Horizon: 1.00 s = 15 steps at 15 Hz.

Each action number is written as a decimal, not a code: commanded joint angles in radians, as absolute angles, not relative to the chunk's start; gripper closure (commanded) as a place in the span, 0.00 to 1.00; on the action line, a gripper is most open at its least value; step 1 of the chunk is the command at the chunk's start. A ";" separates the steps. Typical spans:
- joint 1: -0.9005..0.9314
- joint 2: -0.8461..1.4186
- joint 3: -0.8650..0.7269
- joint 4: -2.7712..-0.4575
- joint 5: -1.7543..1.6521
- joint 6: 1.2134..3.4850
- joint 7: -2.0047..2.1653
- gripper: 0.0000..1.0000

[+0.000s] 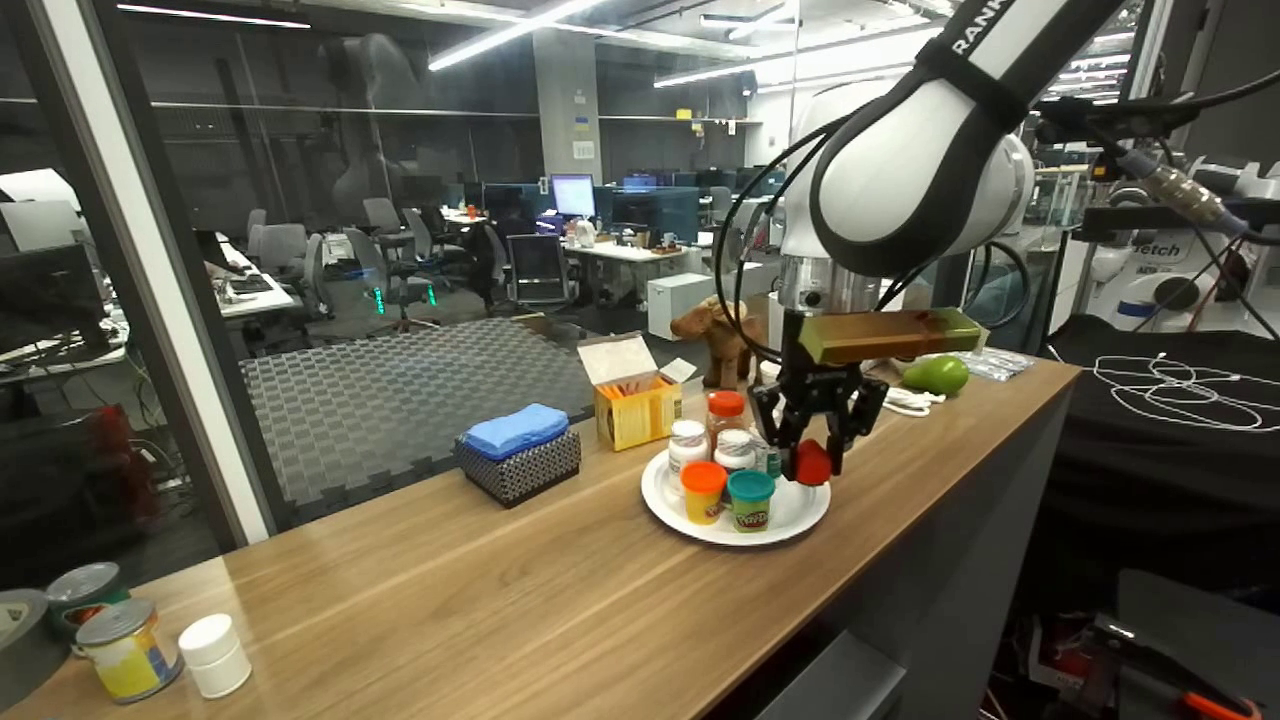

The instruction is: Put the bottles and the red object on the plate

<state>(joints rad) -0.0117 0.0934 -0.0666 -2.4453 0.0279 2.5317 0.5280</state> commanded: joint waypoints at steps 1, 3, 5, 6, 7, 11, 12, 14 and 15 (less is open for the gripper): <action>-0.013 0.111 -0.068 -2.432 0.019 2.568 0.497 0.77; -0.012 0.133 -0.069 -2.417 0.020 2.569 0.487 0.77; -0.012 0.156 -0.068 -2.399 0.027 2.570 0.471 0.77; -0.010 0.169 -0.068 -2.387 0.029 2.568 0.466 0.77; -0.009 0.183 -0.070 -2.376 0.025 2.569 0.464 0.77; -0.004 0.236 -0.078 -2.328 0.021 2.574 0.466 0.77; -0.004 0.244 -0.077 -2.318 0.030 2.571 0.461 0.77; -0.003 0.256 -0.078 -2.307 0.034 2.571 0.457 0.77; -0.002 0.257 -0.079 -2.307 0.034 2.572 0.456 0.47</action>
<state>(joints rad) -0.0122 0.2429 -0.0704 -2.3319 0.0240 2.5615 0.4782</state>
